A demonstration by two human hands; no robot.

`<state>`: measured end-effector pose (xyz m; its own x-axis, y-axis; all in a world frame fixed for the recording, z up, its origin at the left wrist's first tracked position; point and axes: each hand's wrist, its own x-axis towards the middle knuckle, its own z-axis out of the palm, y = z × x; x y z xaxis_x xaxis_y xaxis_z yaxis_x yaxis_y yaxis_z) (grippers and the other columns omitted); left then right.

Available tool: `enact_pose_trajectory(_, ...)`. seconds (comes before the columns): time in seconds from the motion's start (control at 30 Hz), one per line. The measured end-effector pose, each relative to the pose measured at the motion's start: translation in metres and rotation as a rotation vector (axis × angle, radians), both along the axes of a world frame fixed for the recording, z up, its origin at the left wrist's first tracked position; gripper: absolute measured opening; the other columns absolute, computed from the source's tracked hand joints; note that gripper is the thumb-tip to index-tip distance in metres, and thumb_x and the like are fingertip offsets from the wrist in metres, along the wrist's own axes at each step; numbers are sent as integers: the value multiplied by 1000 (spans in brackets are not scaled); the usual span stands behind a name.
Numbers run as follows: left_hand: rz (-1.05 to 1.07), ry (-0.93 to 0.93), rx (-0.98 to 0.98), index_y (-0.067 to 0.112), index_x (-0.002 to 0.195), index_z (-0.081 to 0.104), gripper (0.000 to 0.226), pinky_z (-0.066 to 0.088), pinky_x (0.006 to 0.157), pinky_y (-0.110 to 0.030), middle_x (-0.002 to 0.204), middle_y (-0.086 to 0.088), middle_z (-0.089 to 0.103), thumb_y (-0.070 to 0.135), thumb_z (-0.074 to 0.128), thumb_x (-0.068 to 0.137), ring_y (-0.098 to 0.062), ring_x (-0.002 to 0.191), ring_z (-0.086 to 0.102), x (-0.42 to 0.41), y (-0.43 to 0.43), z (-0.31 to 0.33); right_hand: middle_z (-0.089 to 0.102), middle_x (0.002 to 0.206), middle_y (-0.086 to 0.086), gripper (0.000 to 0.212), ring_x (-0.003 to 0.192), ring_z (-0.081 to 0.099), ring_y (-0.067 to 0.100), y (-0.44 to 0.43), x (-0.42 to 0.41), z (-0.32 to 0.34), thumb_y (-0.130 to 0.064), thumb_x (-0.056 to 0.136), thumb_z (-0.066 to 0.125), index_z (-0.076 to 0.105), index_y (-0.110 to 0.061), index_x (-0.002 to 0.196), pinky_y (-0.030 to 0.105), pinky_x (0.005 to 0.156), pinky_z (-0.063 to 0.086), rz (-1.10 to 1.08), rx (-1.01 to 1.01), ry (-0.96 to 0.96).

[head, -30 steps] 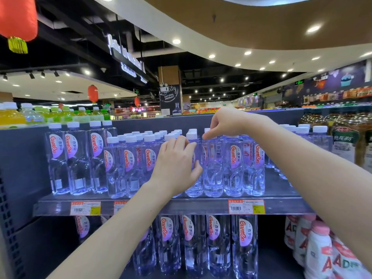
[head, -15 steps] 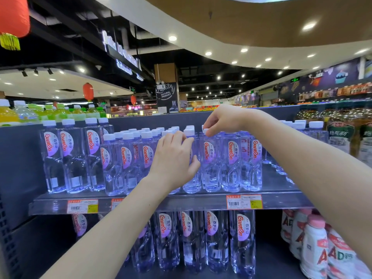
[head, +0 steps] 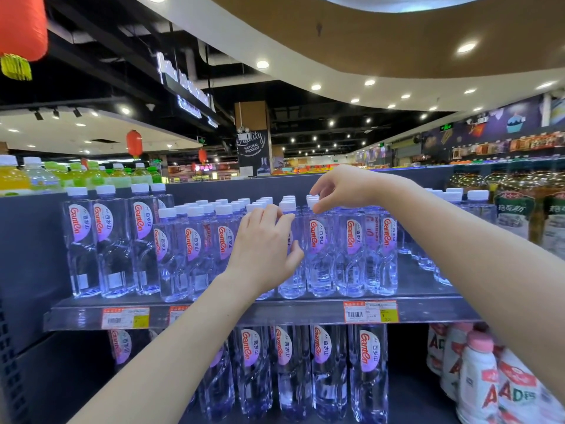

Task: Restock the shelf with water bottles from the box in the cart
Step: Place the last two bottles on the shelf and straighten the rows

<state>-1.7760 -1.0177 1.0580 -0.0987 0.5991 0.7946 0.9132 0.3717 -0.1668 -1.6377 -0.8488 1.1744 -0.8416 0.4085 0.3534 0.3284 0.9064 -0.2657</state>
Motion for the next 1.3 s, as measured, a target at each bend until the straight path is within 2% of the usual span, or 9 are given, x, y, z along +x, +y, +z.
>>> enact_pose_trajectory(0.1,5,6,13,11,129,64,54,47,91,-41,110,-5,57,41,49,87,-28,98,54,-4,-2,-4,65,114,-10,57,105,65,14,7,13,6,-42,85,82,64,-26,136,27,84,48,-48,25,-46)
enact_pose_trajectory(0.23,10,30,-5,9,132,61,56,47,90,-39,111,-6,56,39,48,86,-29,99,53,-8,-2,-8,67,114,-11,38,101,62,12,11,26,8,-38,89,79,72,-23,123,29,89,45,-119,115,-131)
enact_pose_trajectory(0.43,-25,14,32,8,132,62,50,49,89,-42,113,-7,58,28,60,87,-30,101,54,-11,1,-10,71,109,-11,28,92,62,3,15,25,2,-37,89,79,78,-23,113,27,83,44,-111,83,-73)
enact_pose_trajectory(0.63,4,17,82,6,133,62,52,48,93,-44,118,-11,59,30,59,87,-33,105,55,-14,-8,-10,72,115,-8,27,98,65,12,13,27,-1,-37,91,77,77,-23,114,30,82,47,-111,87,-66)
enact_pose_trajectory(0.77,96,0,59,6,130,64,51,46,97,-47,122,-15,58,34,65,87,-37,111,54,-24,-21,-3,68,102,-13,30,93,63,10,0,26,-3,-39,92,74,76,-19,115,29,81,48,-93,109,-32)
enact_pose_trajectory(0.9,120,63,-35,9,127,69,52,44,102,-51,128,-19,59,36,75,83,-41,119,54,-26,-24,0,72,115,-5,38,107,66,17,-26,7,-1,-42,92,72,74,-17,120,39,97,53,-29,147,105)
enact_pose_trajectory(1.07,79,55,-33,11,131,67,56,42,103,-49,130,-16,59,46,54,89,-38,119,54,-15,-24,-7,76,112,8,54,108,64,27,-47,-30,-7,-57,89,70,75,-11,115,44,106,39,4,176,77)
enact_pose_trajectory(1.17,69,33,26,8,133,64,58,45,97,-47,126,-13,63,41,50,87,-35,110,59,-12,-31,-12,75,95,0,47,104,59,23,-51,-47,-12,-65,88,65,80,-23,102,47,104,28,-59,252,30)
enact_pose_trajectory(1.3,96,31,64,8,130,65,57,44,96,-46,122,-10,64,38,47,85,-34,106,59,-22,-43,-6,72,84,-2,40,98,57,24,-54,-57,-12,-56,88,71,82,-18,92,45,101,31,-117,288,40)
